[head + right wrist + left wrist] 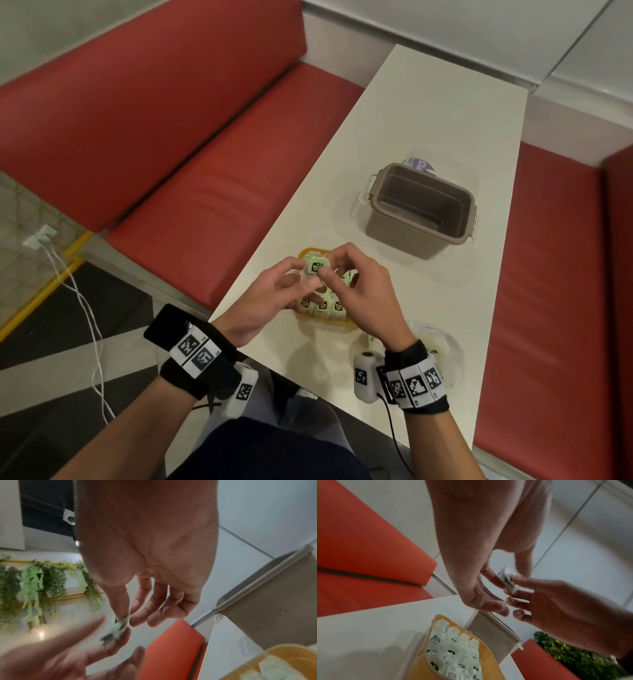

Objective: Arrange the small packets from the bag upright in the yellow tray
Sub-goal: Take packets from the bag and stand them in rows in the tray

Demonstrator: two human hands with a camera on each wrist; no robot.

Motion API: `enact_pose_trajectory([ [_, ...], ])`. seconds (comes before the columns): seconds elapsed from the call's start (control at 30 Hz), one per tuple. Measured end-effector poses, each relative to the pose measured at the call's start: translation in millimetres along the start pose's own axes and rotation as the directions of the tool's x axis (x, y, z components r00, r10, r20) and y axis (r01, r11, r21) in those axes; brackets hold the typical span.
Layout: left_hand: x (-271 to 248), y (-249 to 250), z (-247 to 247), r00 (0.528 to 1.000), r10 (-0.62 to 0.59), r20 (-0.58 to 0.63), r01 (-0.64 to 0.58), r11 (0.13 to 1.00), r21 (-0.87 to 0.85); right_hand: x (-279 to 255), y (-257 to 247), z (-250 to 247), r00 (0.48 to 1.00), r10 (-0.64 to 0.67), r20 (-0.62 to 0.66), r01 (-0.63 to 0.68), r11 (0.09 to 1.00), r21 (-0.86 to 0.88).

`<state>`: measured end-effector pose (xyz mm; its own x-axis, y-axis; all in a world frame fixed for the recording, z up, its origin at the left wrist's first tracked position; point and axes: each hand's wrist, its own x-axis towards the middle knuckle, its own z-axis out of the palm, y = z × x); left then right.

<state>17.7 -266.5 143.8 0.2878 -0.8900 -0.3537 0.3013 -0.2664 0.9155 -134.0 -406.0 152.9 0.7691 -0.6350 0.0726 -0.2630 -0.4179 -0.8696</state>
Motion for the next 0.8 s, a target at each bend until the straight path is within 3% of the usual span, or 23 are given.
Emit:
enact_pose_trajectory([
  [0.17,2,-9,1,0.987,0.111,-0.113,-0.102,0.992,0.08,0,-6,-4,0.998,0.061,-0.026,-0.059,0.995,0.086],
  [0.43,10,-14,7,0.971,0.204,-0.124,-0.19,0.975,0.113,3,-5,-18,0.998,0.056,-0.001,-0.056,0.997,0.058],
  [0.67,24,-22,23,0.967,0.212,-0.145,-0.216,0.976,-0.019,2,0,-33,0.983,0.183,0.004,-0.169,0.895,0.412],
  [0.8,28,-23,34,0.967,0.23,-0.109,-0.232,0.973,-0.006,-1,8,-37,0.984,0.176,-0.027,-0.16,0.94,0.3],
])
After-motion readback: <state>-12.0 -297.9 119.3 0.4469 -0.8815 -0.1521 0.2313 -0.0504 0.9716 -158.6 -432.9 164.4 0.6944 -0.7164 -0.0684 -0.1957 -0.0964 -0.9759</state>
